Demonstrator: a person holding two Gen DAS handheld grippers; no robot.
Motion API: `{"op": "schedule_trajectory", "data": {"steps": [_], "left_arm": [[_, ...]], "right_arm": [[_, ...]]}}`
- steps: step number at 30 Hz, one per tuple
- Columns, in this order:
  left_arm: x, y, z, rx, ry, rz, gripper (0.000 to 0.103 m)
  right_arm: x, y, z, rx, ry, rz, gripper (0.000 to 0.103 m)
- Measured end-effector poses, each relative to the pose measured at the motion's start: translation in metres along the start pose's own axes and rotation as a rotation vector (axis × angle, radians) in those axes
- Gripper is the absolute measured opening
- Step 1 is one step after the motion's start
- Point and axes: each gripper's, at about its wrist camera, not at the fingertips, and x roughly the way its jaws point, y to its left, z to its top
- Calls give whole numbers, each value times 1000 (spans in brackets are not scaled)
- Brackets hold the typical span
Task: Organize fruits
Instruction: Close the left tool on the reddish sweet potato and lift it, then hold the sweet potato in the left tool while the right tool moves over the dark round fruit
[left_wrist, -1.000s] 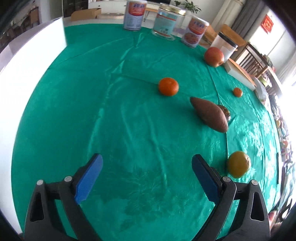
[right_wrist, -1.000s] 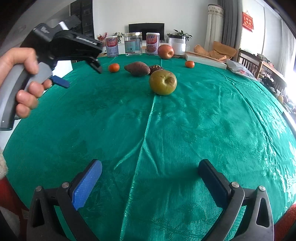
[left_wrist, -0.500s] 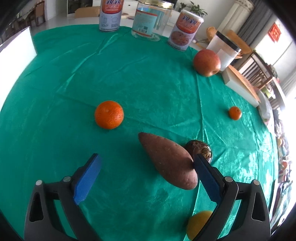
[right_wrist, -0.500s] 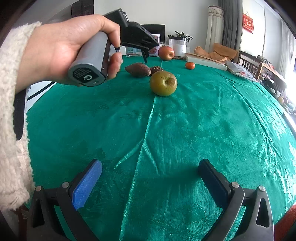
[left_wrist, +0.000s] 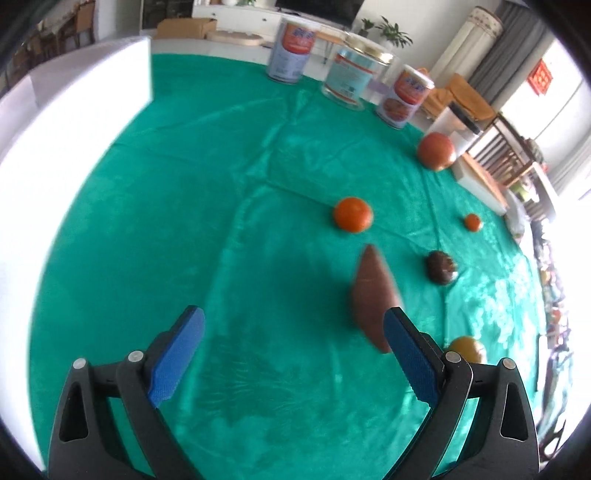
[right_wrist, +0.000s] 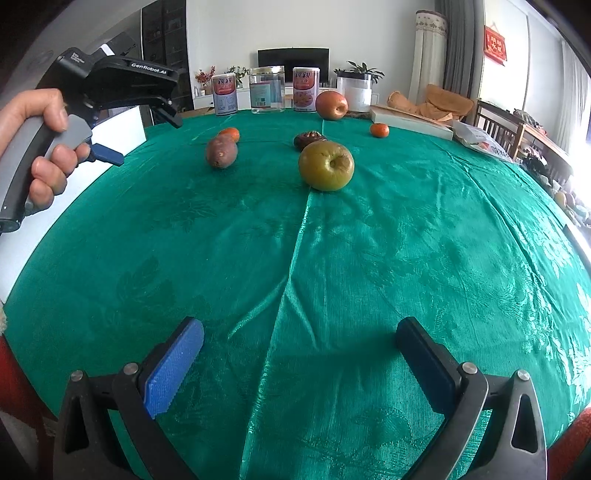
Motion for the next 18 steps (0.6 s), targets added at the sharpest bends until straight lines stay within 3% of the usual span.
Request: {"op": "schedule_trajectory", "data": {"steps": [3, 6, 8, 9, 18], "left_arm": [[27, -26, 3, 58, 62, -43, 98], [47, -41, 5, 91, 74, -5, 93], [52, -44, 6, 112, 48, 43, 73], [51, -46, 6, 141, 34, 54, 45], [5, -13, -32, 357, 172, 3, 41]], "right_arm": [[0, 0, 0, -1, -3, 0, 103], [0, 0, -1, -3, -2, 1, 103], [-1, 0, -1, -2, -2, 1, 103], [-1, 0, -1, -2, -2, 0, 103], [-1, 0, 0, -5, 3, 4, 103]]}}
